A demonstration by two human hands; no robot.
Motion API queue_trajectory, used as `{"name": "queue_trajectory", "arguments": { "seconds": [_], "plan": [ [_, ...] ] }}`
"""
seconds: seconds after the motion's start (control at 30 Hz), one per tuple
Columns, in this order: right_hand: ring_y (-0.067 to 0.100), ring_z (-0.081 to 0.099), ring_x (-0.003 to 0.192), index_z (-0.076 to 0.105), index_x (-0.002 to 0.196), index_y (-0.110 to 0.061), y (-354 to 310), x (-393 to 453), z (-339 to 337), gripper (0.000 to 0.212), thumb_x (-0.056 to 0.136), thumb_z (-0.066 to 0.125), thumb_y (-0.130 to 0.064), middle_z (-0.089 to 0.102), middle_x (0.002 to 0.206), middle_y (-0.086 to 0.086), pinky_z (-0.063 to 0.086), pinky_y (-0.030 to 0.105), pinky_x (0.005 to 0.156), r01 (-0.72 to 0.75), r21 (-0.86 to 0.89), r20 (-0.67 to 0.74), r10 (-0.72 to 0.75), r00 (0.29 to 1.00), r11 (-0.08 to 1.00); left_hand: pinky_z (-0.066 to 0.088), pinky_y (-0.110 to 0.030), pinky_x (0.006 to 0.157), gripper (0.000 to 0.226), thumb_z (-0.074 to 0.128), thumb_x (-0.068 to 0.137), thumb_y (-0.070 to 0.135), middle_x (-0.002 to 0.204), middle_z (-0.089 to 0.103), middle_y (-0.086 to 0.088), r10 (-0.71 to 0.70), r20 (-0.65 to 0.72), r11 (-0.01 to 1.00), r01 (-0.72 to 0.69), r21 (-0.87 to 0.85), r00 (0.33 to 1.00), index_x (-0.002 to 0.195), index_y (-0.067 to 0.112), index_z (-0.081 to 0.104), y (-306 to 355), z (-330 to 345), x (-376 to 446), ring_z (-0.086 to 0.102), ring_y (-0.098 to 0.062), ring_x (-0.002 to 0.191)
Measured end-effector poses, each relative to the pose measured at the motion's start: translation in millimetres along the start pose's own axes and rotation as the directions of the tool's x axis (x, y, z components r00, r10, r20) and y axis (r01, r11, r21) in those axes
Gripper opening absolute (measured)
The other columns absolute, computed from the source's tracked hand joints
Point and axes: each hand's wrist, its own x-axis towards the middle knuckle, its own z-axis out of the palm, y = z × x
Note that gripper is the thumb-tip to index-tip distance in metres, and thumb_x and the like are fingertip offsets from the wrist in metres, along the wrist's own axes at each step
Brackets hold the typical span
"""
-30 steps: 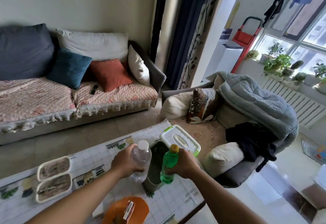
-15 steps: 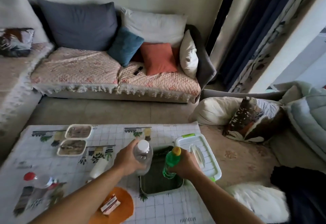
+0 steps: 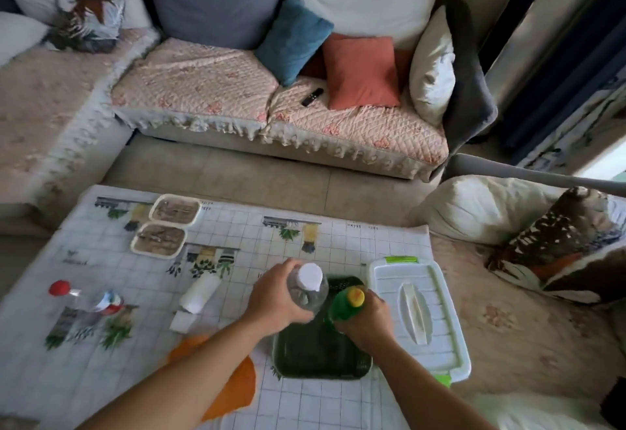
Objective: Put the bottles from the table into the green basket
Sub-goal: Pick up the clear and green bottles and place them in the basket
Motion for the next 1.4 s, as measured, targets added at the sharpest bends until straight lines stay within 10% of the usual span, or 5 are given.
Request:
{"name": "queue_trajectory", "arguments": {
  "seconds": [1.0,1.4],
  "plan": [
    [0.020,0.060,0.094,0.055,0.120,-0.028,53,64,63,0.062,0.067,0.081,-0.008,0.067,0.101,0.001,0.055,0.036,0.083,-0.061,0.044,-0.011,0.062,0.998,0.997,0.049,-0.023,0.081,0.075,0.092,0.053,0.019,0.115,0.063,0.007,-0.052,-0.078,0.994,0.059,0.089,0.996,0.117,0.025,0.052,-85,77,33,0.058,-0.014,0.104],
    [0.027,0.054,0.118,0.043,0.139,-0.026,51,65,78,0.086,0.066,0.083,-0.004,0.061,0.124,0.005,0.046,0.041,0.099,-0.228,0.206,-0.018,0.237,0.971,0.952,0.053,-0.045,0.096,0.090,0.092,0.055,0.016,0.128,0.061,-0.005,-0.193,-0.001,0.978,0.192,0.083,0.981,0.132,0.018,0.047,-83,87,42,0.055,-0.027,0.121]
  ]
}}
